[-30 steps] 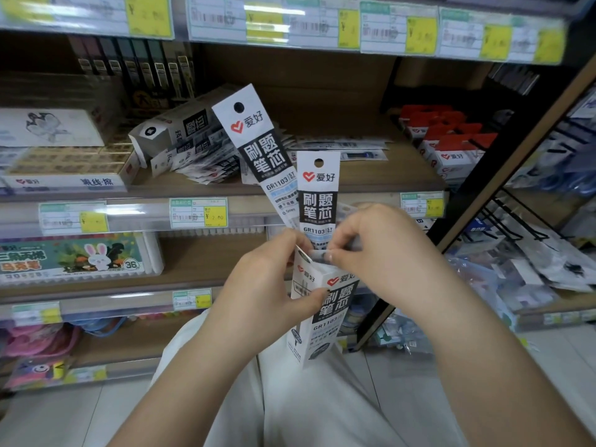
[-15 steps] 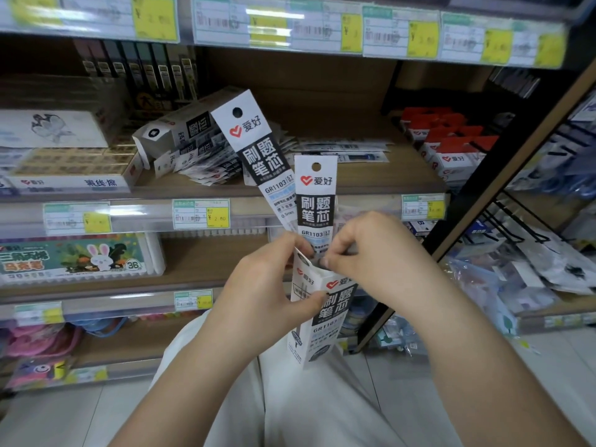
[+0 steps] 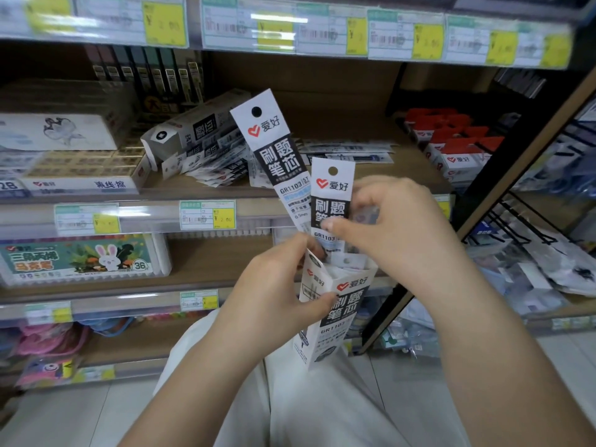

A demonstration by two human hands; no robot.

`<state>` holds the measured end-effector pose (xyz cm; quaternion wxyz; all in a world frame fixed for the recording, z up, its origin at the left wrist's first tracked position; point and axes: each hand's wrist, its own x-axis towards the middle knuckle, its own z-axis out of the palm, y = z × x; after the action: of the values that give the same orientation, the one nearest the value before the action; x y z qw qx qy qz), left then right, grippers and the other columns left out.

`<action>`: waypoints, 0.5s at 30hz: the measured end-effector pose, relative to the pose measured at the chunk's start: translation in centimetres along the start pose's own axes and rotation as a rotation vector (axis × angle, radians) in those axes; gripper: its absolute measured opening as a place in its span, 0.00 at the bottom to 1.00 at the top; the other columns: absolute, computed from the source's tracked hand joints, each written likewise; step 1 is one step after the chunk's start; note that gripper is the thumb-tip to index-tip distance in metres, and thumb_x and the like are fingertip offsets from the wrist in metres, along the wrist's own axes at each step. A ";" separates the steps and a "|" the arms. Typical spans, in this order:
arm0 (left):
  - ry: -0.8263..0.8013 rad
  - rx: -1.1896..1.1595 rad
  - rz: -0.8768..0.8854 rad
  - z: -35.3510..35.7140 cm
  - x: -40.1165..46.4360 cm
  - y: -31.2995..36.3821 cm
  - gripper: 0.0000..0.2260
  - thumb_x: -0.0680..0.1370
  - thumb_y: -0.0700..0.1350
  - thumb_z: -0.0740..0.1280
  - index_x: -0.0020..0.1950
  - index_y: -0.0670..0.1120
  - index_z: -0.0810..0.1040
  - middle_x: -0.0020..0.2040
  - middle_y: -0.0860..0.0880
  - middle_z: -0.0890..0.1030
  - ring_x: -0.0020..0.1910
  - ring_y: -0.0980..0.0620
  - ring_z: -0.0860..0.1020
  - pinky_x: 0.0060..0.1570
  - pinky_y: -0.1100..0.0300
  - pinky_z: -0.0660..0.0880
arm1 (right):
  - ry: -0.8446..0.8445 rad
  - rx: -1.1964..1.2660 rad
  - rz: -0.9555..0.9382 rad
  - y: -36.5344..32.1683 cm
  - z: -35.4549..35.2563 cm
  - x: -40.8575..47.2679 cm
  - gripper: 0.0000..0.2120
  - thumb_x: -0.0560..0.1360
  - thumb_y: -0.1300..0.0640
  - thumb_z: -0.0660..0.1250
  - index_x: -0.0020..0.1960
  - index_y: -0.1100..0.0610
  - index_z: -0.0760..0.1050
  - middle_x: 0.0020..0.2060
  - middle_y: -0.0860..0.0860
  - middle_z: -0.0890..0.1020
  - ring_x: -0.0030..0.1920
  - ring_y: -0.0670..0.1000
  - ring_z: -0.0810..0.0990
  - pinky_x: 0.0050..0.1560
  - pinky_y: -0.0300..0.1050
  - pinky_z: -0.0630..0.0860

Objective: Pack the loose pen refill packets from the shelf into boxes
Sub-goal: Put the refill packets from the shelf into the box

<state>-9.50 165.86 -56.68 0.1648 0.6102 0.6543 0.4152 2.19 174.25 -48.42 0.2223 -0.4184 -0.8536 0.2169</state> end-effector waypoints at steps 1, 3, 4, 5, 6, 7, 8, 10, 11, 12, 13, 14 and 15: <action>-0.005 -0.001 0.002 0.0 0.0 0.0 0.15 0.63 0.52 0.71 0.44 0.59 0.67 0.44 0.58 0.80 0.44 0.60 0.78 0.46 0.54 0.76 | 0.049 0.046 -0.032 -0.1 0.1 0.1 0.06 0.69 0.51 0.72 0.43 0.52 0.83 0.51 0.45 0.81 0.52 0.46 0.78 0.55 0.47 0.74; -0.005 -0.005 0.001 0.0 0.0 -0.1 0.15 0.64 0.52 0.72 0.44 0.58 0.67 0.44 0.58 0.80 0.44 0.60 0.78 0.46 0.54 0.76 | 0.077 0.079 -0.085 0.1 0.3 0.3 0.07 0.70 0.55 0.72 0.48 0.52 0.83 0.53 0.44 0.81 0.55 0.45 0.77 0.59 0.46 0.73; 0.000 -0.006 -0.001 -0.1 0.0 -0.3 0.16 0.64 0.51 0.73 0.43 0.59 0.67 0.44 0.59 0.80 0.45 0.61 0.78 0.46 0.54 0.76 | 0.073 0.060 -0.095 0.3 0.5 0.4 0.07 0.70 0.56 0.72 0.49 0.52 0.83 0.54 0.44 0.80 0.57 0.46 0.76 0.60 0.47 0.72; 0.010 -0.006 -0.003 -0.2 0.0 -0.5 0.17 0.64 0.50 0.74 0.43 0.60 0.67 0.44 0.60 0.79 0.45 0.62 0.78 0.46 0.55 0.76 | 0.060 0.022 -0.093 0.5 0.5 0.4 0.07 0.71 0.56 0.72 0.49 0.52 0.83 0.55 0.45 0.80 0.58 0.48 0.75 0.60 0.47 0.71; 0.023 -0.009 -0.006 -0.4 0.0 -0.8 0.19 0.64 0.49 0.75 0.42 0.61 0.66 0.44 0.62 0.79 0.45 0.62 0.78 0.46 0.55 0.76 | 0.036 -0.029 -0.080 0.8 0.7 0.5 0.08 0.71 0.55 0.71 0.49 0.52 0.83 0.56 0.45 0.79 0.59 0.49 0.73 0.60 0.47 0.70; 0.037 -0.014 -0.012 -0.5 -0.1 -1.0 0.21 0.64 0.48 0.76 0.42 0.62 0.65 0.44 0.62 0.79 0.45 0.62 0.78 0.46 0.56 0.76 | 0.003 -0.082 -0.064 1.2 0.9 0.5 0.09 0.71 0.54 0.71 0.50 0.52 0.82 0.57 0.45 0.79 0.60 0.50 0.72 0.60 0.46 0.69; 0.046 -0.019 -0.018 -0.6 -0.1 -1.2 0.21 0.64 0.47 0.77 0.42 0.62 0.65 0.44 0.61 0.79 0.45 0.62 0.79 0.45 0.55 0.76 | -0.038 -0.121 -0.047 1.5 1.2 0.5 0.10 0.71 0.53 0.71 0.51 0.52 0.82 0.57 0.46 0.78 0.60 0.50 0.72 0.60 0.46 0.69; 0.046 -0.026 -0.029 -0.6 -0.2 -1.3 0.19 0.64 0.49 0.76 0.42 0.58 0.65 0.44 0.59 0.80 0.45 0.59 0.79 0.45 0.53 0.77 | -0.114 -0.123 -0.010 1.5 1.7 0.3 0.10 0.71 0.52 0.70 0.51 0.52 0.82 0.54 0.47 0.80 0.57 0.51 0.74 0.56 0.44 0.70; 0.041 -0.028 -0.034 -0.6 -0.2 -1.2 0.18 0.63 0.51 0.74 0.42 0.57 0.65 0.44 0.58 0.80 0.45 0.58 0.79 0.45 0.52 0.78 | -0.141 -0.099 0.001 1.3 1.9 0.2 0.09 0.71 0.52 0.70 0.50 0.52 0.83 0.52 0.48 0.81 0.54 0.50 0.75 0.52 0.43 0.71; 0.038 -0.028 -0.033 -0.5 -0.2 -1.2 0.18 0.63 0.51 0.73 0.43 0.57 0.65 0.44 0.58 0.80 0.45 0.58 0.79 0.45 0.52 0.78 | -0.157 -0.070 0.006 1.1 2.0 0.2 0.09 0.71 0.52 0.70 0.50 0.52 0.83 0.51 0.48 0.81 0.53 0.50 0.76 0.50 0.42 0.72; 0.036 -0.027 -0.027 -0.5 -0.1 -1.1 0.18 0.63 0.52 0.73 0.43 0.57 0.65 0.44 0.57 0.80 0.45 0.58 0.79 0.44 0.52 0.77 | -0.165 -0.045 0.014 1.0 2.1 0.1 0.09 0.71 0.52 0.70 0.50 0.52 0.83 0.50 0.49 0.81 0.52 0.49 0.76 0.48 0.42 0.73; 0.034 -0.025 -0.022 -0.5 -0.1 -1.1 0.18 0.63 0.51 0.73 0.43 0.58 0.65 0.44 0.58 0.80 0.45 0.58 0.79 0.43 0.52 0.77 | -0.169 -0.031 0.023 1.0 2.3 0.0 0.09 0.71 0.52 0.70 0.50 0.52 0.83 0.50 0.49 0.81 0.52 0.49 0.76 0.48 0.42 0.73; 0.032 -0.023 -0.019 -0.5 -0.1 -1.1 0.18 0.63 0.51 0.73 0.43 0.59 0.65 0.44 0.58 0.80 0.44 0.58 0.79 0.43 0.52 0.77 | -0.170 -0.030 0.028 1.0 2.4 0.0 0.10 0.71 0.51 0.70 0.50 0.52 0.83 0.49 0.49 0.81 0.52 0.49 0.76 0.48 0.43 0.74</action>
<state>-10.51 165.66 -57.23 0.1652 0.5953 0.6577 0.4310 1.50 174.39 -50.90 0.1396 -0.4138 -0.8665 0.2419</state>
